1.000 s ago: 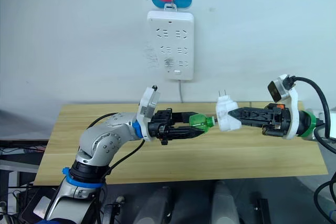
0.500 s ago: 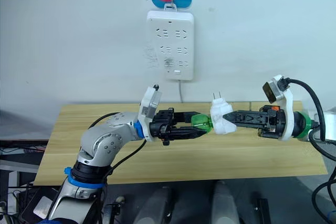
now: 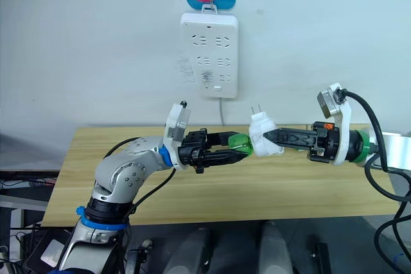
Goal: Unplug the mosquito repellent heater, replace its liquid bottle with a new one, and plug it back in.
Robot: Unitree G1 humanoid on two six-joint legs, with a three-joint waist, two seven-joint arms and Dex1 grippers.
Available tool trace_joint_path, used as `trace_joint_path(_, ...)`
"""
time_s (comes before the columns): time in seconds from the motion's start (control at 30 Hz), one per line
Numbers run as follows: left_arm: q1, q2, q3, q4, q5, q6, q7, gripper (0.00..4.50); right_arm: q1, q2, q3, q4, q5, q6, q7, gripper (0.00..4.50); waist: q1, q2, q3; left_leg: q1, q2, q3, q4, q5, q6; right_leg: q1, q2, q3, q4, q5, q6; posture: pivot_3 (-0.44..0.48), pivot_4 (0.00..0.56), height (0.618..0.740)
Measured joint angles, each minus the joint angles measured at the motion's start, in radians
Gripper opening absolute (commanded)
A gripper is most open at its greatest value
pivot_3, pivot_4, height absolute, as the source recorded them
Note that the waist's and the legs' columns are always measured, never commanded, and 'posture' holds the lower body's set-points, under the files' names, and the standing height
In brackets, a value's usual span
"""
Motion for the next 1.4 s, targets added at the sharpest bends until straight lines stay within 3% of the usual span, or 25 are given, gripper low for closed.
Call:
trace_joint_path(0.1,-0.016,-0.033,-0.045,0.005,0.004,0.000,0.005,2.26,0.012,0.007,0.026,-0.049,0.004,0.007,0.008,4.39,0.000,0.000,0.000,0.000,0.000,0.000,0.000,0.000,0.000,0.000,0.000,0.000,0.000,0.000,0.000,0.004,0.320,0.740)
trace_joint_path(0.47,-0.045,-0.050,-0.059,0.040,0.013,-0.021,0.029,2.26,0.067,-0.022,0.074,-0.136,0.009,-0.011,0.010,4.39,-0.002,0.000,0.000,0.000,0.000,0.000,0.000,0.000,0.000,0.000,0.000,0.000,0.000,0.000,0.000,0.008,0.326,0.740)
trace_joint_path(0.7,-0.058,-0.050,-0.052,0.052,0.013,-0.022,0.032,2.26,0.209,-0.145,0.039,-0.215,0.002,0.003,0.097,4.39,0.003,0.000,0.000,0.000,0.000,0.000,0.001,0.000,0.001,0.000,0.000,0.000,0.000,0.000,0.000,0.010,0.323,0.740)
trace_joint_path(0.8,-0.068,-0.046,-0.041,0.054,0.013,-0.022,0.032,2.26,0.310,-0.189,-0.021,-0.217,-0.186,0.009,0.189,3.80,0.003,-0.001,0.000,0.001,-0.001,0.000,0.001,0.000,0.001,0.001,0.000,0.000,0.000,0.000,0.000,0.009,0.323,0.740)
trace_joint_path(0.87,-0.068,-0.040,-0.039,0.054,0.012,-0.021,0.027,2.26,0.331,-0.193,-0.031,-0.172,-0.322,-0.014,0.253,3.13,0.002,-0.001,0.000,0.001,-0.001,0.000,0.001,0.000,0.001,0.002,0.000,0.000,0.000,0.000,0.001,0.007,0.322,0.740)
trace_joint_path(0.97,-0.066,-0.014,-0.038,0.053,0.006,-0.013,0.015,2.26,0.272,-0.177,-0.036,-0.070,-0.473,-0.058,0.309,2.06,-0.008,-0.001,0.000,0.003,0.000,0.002,0.001,0.000,0.001,0.002,0.001,0.001,0.001,0.001,0.001,0.002,0.323,0.740)
trace_joint_path(1.17,-0.059,0.029,-0.041,0.041,-0.010,0.031,-0.020,2.26,0.107,-0.063,-0.027,0.030,-0.594,-0.068,0.335,0.02,-0.020,-0.001,0.001,0.003,0.000,0.001,0.000,0.000,0.001,0.002,0.001,0.001,-0.001,0.001,0.001,0.001,0.324,0.740)
trace_joint_path(1.4,-0.057,0.031,-0.042,0.031,-0.027,0.050,-0.029,2.26,0.035,0.135,-0.027,0.011,-0.539,0.004,0.218,0.02,-0.019,-0.001,0.002,0.002,0.000,0.000,0.000,0.000,0.001,0.002,0.000,0.001,0.000,0.001,0.001,0.001,0.320,0.740)
